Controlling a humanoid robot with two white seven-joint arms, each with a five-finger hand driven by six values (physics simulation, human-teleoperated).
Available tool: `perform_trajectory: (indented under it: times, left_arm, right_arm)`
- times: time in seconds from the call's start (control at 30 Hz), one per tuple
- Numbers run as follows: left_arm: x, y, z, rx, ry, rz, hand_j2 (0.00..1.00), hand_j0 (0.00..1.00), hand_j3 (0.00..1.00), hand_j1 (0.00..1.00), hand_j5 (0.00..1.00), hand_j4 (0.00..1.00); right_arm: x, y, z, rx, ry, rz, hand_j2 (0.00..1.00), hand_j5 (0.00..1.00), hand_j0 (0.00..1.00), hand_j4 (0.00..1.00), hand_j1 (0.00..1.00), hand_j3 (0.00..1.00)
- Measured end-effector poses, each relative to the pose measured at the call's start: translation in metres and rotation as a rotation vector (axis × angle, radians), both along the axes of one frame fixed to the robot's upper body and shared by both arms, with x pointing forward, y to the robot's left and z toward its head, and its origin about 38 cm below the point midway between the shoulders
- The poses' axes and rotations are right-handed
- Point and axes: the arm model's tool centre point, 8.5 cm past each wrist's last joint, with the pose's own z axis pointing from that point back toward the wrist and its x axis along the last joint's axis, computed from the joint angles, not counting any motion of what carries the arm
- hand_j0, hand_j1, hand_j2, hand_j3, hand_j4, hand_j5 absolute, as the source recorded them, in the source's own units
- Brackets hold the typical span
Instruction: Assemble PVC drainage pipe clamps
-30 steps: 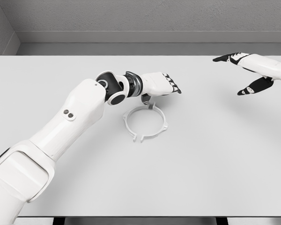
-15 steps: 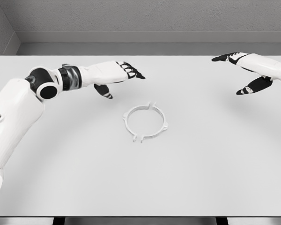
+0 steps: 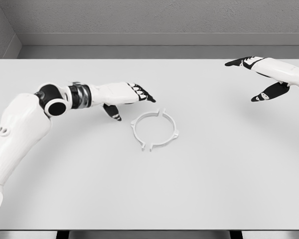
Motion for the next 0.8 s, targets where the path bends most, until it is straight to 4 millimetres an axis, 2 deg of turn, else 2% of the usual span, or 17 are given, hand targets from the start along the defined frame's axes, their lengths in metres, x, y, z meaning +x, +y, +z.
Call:
perform_trajectory:
  times: [0.3, 0.43, 0.63, 0.8]
  left_arm:
    - [-0.002, -0.016, -0.009, 0.02, 0.008, -0.021, 1.0, 1.0, 1.0, 1.0, 1.0, 1.0]
    - [0.0, -0.02, -0.006, 0.021, -0.001, -0.027, 1.0, 1.0, 1.0, 1.0, 1.0, 1.0]
    - [0.006, -0.008, 0.008, -0.012, -0.017, 0.001, 1.0, 1.0, 1.0, 1.0, 1.0, 1.0]
    - [0.004, -0.005, 0.005, -0.038, 0.001, 0.008, 1.0, 1.0, 1.0, 1.0, 1.0, 1.0]
  right_arm:
    - [-0.001, 0.005, 0.004, -0.001, -0.012, 0.016, 1.0, 1.0, 1.0, 1.0, 1.0, 1.0]
    - [-0.002, 0.007, 0.005, -0.002, -0.016, 0.021, 1.0, 1.0, 1.0, 1.0, 1.0, 1.0]
    - [-0.002, 0.008, 0.005, -0.003, -0.018, 0.026, 1.0, 1.0, 1.0, 1.0, 1.0, 1.0]
    - [-0.003, 0.01, 0.007, -0.003, -0.023, 0.033, 1.0, 1.0, 1.0, 1.0, 1.0, 1.0]
